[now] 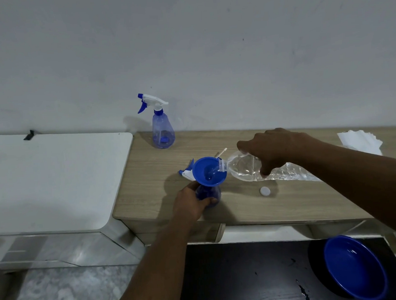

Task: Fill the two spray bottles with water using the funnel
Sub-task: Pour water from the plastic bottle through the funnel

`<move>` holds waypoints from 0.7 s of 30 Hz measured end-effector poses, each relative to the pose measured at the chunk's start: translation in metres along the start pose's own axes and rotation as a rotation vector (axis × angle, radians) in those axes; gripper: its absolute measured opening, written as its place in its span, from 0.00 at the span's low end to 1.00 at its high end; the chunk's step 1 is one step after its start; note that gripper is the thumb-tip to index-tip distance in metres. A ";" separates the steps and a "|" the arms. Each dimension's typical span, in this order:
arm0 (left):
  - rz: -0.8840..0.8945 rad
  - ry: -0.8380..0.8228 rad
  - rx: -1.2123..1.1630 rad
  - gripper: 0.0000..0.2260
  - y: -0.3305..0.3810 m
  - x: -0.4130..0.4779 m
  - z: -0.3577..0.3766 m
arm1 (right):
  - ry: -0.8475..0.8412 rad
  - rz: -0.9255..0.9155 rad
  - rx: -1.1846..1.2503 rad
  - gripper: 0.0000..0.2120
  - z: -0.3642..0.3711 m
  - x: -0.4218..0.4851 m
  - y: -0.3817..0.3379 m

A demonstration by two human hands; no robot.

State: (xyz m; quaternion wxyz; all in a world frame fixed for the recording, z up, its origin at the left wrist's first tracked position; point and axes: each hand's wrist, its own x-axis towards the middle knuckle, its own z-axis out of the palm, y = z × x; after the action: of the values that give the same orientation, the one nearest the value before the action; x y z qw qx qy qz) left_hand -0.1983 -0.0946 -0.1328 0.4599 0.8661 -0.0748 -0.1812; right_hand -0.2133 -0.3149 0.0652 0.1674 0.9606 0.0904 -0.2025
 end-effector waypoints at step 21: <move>0.019 0.012 0.001 0.26 0.002 -0.004 -0.002 | 0.071 0.005 0.339 0.39 0.025 0.012 0.013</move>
State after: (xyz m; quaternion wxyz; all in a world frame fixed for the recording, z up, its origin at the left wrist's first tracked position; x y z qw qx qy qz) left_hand -0.2015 -0.0930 -0.1293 0.4615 0.8667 -0.0805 -0.1717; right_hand -0.2083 -0.3346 0.0425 0.0000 0.9819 0.0586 -0.1802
